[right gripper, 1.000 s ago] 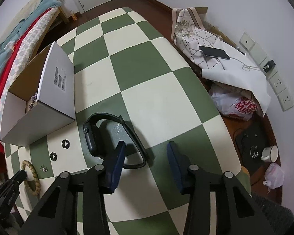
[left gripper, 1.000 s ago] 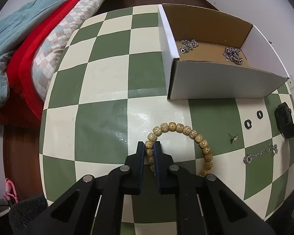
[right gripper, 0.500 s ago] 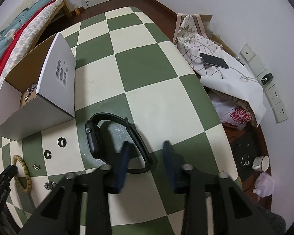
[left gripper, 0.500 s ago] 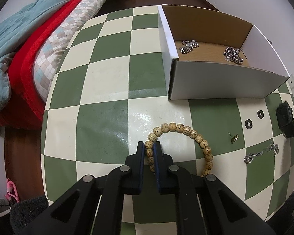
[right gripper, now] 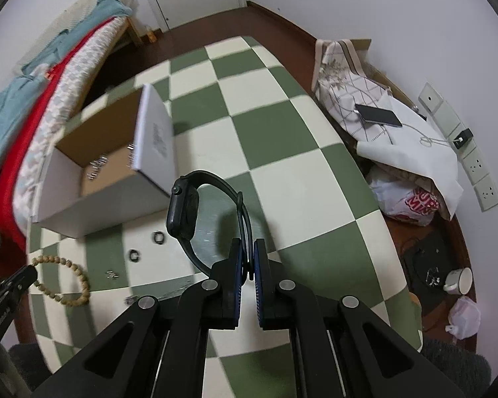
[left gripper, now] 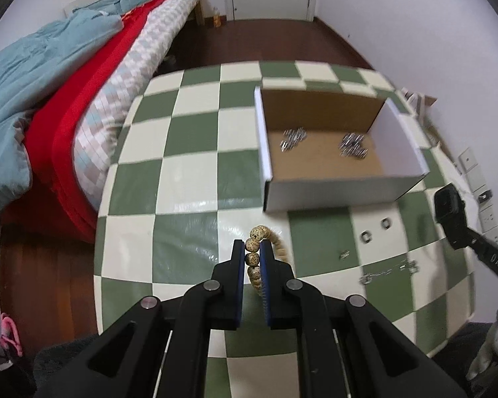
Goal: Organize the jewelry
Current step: 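Grasp the wooden bead bracelet with the left gripper while the right grasps the black smartwatch, then lower the bracelet and smartwatch into the white box and open both grippers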
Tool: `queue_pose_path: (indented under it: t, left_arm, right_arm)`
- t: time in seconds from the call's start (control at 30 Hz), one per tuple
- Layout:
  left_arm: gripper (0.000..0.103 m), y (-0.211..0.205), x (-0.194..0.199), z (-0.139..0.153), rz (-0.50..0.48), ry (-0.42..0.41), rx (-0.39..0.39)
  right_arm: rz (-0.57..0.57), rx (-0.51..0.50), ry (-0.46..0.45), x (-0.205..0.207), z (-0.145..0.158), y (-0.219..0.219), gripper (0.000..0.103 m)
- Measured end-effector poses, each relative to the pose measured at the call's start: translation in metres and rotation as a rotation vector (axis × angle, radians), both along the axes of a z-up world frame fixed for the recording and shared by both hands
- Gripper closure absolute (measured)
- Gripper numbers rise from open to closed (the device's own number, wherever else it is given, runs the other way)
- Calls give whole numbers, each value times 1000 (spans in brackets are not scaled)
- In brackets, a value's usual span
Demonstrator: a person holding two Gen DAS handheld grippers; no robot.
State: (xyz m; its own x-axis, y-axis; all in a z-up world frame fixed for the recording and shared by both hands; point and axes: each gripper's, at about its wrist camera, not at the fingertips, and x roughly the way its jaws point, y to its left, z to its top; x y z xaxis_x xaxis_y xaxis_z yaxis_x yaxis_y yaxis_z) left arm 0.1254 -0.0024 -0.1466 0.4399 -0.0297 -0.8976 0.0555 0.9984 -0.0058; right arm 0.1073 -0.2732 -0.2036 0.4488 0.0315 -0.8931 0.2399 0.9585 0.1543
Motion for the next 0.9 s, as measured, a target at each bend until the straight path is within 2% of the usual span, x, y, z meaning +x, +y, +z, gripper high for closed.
queue_pose_path:
  t: [0.27,0.33,0.47,0.63,0.9]
  left_arm:
    - [97,-8,10,70,-51,-112,-74]
    - [97,-12,20,88,-69,-138,-103]
    - [97,-24,45,112,-113,-180,-111]
    - [97,-35,82,104,-150,-147,-95]
    - [97,-36,129,56,-152,24,-161]
  right_arm:
    - [63,41,-92,-1,55,18,96]
    - [85,54,-111,6,68,26,96]
    - [125,68,-124,28,79,42,96]
    - [173,94,-84,64,71,66,96]
    - [227,93,13,103,38,90,96]
